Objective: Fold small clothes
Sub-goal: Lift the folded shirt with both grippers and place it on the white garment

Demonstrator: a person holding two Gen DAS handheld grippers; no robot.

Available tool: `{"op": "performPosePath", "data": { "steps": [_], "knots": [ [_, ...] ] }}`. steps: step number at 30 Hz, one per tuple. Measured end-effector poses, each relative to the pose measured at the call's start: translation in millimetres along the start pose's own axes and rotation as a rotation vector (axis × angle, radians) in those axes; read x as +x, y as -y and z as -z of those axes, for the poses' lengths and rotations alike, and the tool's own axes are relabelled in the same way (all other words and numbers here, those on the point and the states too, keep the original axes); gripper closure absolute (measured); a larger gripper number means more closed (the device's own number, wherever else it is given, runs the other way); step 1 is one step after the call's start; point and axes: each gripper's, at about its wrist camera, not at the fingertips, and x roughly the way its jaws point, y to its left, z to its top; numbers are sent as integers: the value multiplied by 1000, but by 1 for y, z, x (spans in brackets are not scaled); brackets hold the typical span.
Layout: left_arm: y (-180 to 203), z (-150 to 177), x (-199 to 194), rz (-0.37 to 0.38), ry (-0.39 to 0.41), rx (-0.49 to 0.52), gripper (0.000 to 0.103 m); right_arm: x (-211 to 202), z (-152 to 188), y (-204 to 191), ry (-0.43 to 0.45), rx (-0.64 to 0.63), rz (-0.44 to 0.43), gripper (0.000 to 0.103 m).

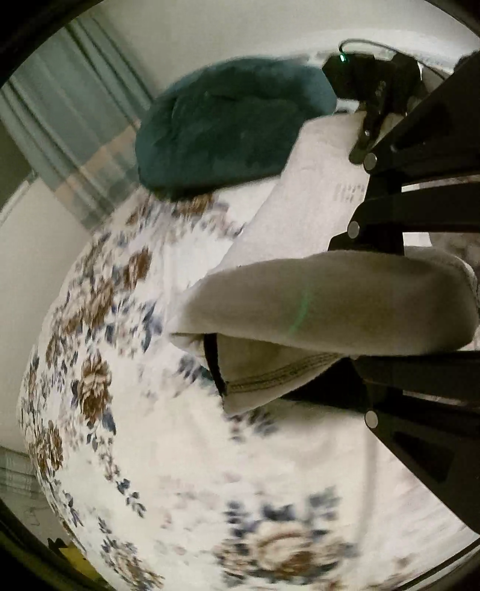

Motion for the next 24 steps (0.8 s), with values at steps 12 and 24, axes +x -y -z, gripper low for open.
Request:
{"op": "performPosePath", "data": {
  "steps": [12, 24],
  "knots": [
    [-24, -17, 48, -258, -28, 50, 23, 56, -48, -3, -22, -94, 330, 52],
    [38, 18, 11, -489, 75, 166, 0, 10, 30, -69, 91, -409, 742, 1]
  ]
}}
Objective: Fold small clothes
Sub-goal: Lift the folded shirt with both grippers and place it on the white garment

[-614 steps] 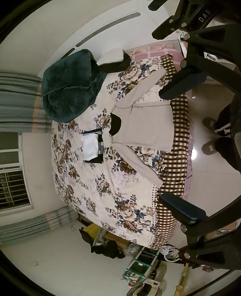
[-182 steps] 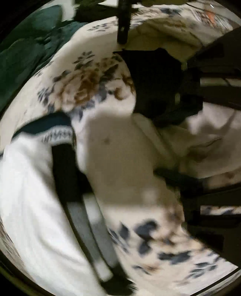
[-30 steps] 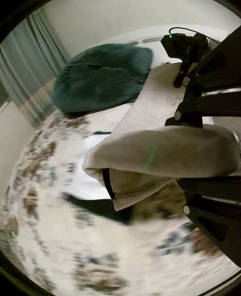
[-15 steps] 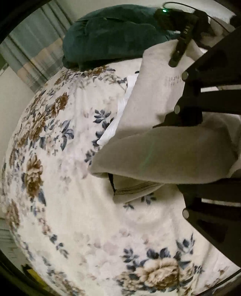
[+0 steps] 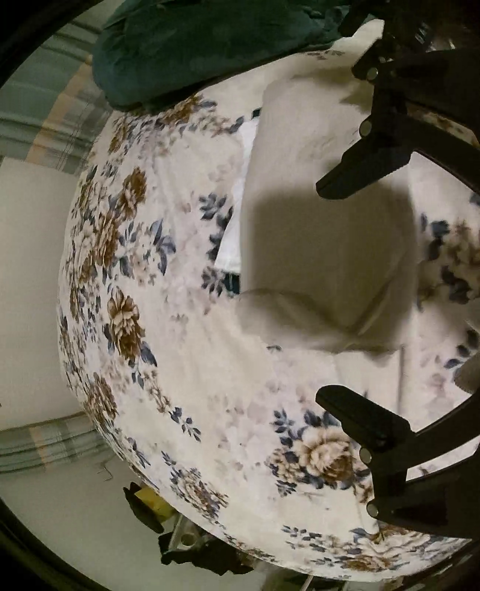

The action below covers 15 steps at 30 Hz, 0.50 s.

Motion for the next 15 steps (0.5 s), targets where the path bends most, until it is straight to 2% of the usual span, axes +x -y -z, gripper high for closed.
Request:
{"op": "performPosePath", "data": {
  "steps": [4, 7, 11, 15],
  "knots": [
    [16, 9, -25, -15, -11, 42, 0, -42, 19, -2, 62, 17, 89, 0],
    [26, 17, -59, -24, 6, 65, 0, -82, 29, 2, 110, 22, 135, 0],
    [33, 29, -116, -42, 60, 80, 0, -142, 42, 9, 137, 22, 134, 0],
    [35, 43, -176, -34, 98, 74, 0, -217, 64, 13, 207, 14, 153, 0]
  ]
}}
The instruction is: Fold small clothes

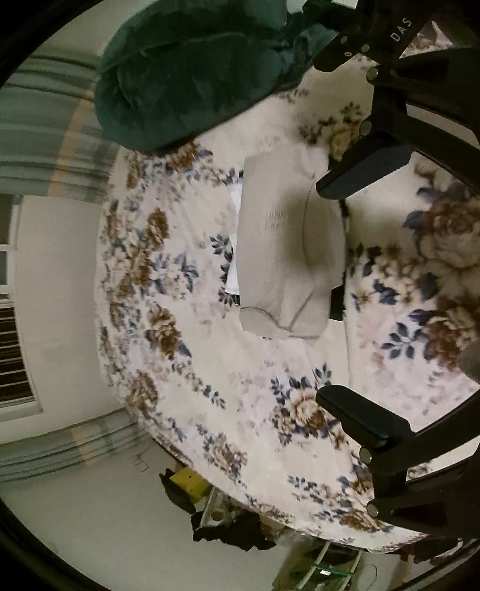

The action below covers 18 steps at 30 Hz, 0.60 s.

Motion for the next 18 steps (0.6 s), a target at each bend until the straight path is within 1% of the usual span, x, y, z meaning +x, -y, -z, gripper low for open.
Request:
{"op": "performPosePath", "data": {
  "steps": [4, 8, 12, 15, 18],
  "knots": [
    [-1, 9, -65, -7, 46, -6, 0, -73, 10, 13, 45, 10, 1, 0],
    [-3, 20, -127, 3, 71, -22, 0, -155, 22, 25, 110, 13, 8, 0],
    [-9, 32, -192, 8, 115, -31, 0, -236, 31, 40, 173, 20, 0, 0],
    [-13, 41, -233, 7, 152, -39, 0, -298, 40, 51, 239, 28, -13, 0],
    [-17, 48, -264, 5, 180, -40, 0, -347, 50, 60, 288, 32, -24, 0]
  ]
}}
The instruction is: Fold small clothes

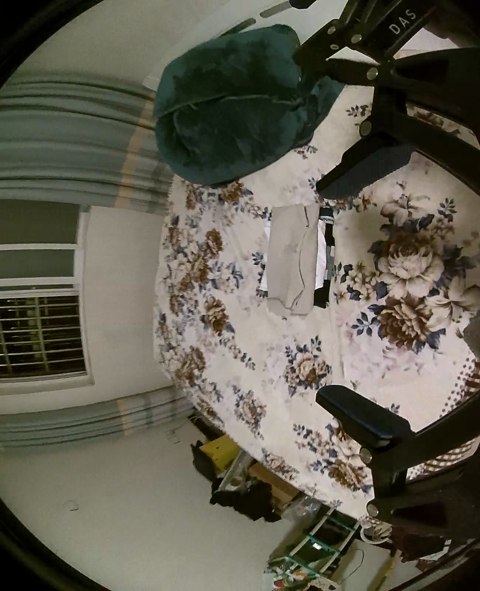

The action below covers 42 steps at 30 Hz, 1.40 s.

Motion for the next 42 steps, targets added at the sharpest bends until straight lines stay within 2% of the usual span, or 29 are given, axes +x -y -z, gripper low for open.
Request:
{"op": "performPosePath", "data": {
  "steps": [9, 15, 24, 42],
  "knots": [
    [-11, 7, -75, 0, 78, -13, 0, -108, -1, 22, 95, 17, -12, 0],
    [-14, 11, -103, -2, 117, -11, 0, -145, 1, 35, 115, 37, -21, 0],
    [-13, 17, -121, 1, 141, -12, 0, -157, -1, 39, 133, 25, -48, 0],
    [-9, 22, -130, -2, 133, -24, 0, -141, -5, 37, 122, 0, -77, 0]
  ]
}}
